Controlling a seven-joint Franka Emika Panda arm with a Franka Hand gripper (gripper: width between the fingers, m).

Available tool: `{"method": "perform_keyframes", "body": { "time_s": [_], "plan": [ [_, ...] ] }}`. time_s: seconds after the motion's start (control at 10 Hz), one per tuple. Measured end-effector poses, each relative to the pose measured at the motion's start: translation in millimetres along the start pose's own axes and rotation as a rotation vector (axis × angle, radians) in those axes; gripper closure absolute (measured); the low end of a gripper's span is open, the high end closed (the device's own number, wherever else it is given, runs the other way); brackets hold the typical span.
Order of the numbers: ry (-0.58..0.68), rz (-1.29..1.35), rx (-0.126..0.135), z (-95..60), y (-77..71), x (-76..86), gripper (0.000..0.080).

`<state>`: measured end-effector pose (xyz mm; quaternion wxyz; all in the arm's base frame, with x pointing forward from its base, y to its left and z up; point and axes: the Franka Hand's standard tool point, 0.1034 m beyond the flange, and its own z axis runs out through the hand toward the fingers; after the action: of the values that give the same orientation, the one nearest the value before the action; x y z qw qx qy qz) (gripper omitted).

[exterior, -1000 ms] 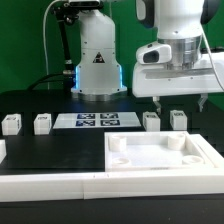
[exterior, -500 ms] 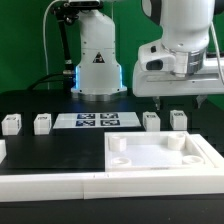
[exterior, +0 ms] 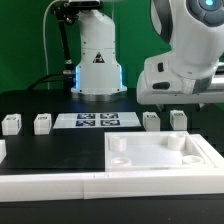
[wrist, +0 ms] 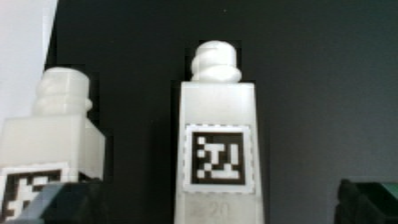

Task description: Assemble square table

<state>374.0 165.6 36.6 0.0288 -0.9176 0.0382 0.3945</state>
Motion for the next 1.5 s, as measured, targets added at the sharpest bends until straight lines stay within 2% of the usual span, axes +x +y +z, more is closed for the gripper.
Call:
{"method": "perform_keyframes", "body": {
  "time_s": [0.3, 0.4, 0.9, 1.3, 1.5],
  "plan": [
    [-0.201, -0.004, -0.018, 11.9, -2.7, 2.6, 0.0150],
    [-0.222, -0.005, -0.018, 15.3, -3.7, 5.9, 0.0150],
    [-0.205, -0.012, -0.026, 26.6, -10.1, 10.9, 0.0150],
    [-0.208, -0.011, -0.029, 31.7, -9.1, 10.2, 0.0150],
    [-0.208, -0.011, -0.029, 31.7, -8.9, 10.2, 0.0424]
  ]
}}
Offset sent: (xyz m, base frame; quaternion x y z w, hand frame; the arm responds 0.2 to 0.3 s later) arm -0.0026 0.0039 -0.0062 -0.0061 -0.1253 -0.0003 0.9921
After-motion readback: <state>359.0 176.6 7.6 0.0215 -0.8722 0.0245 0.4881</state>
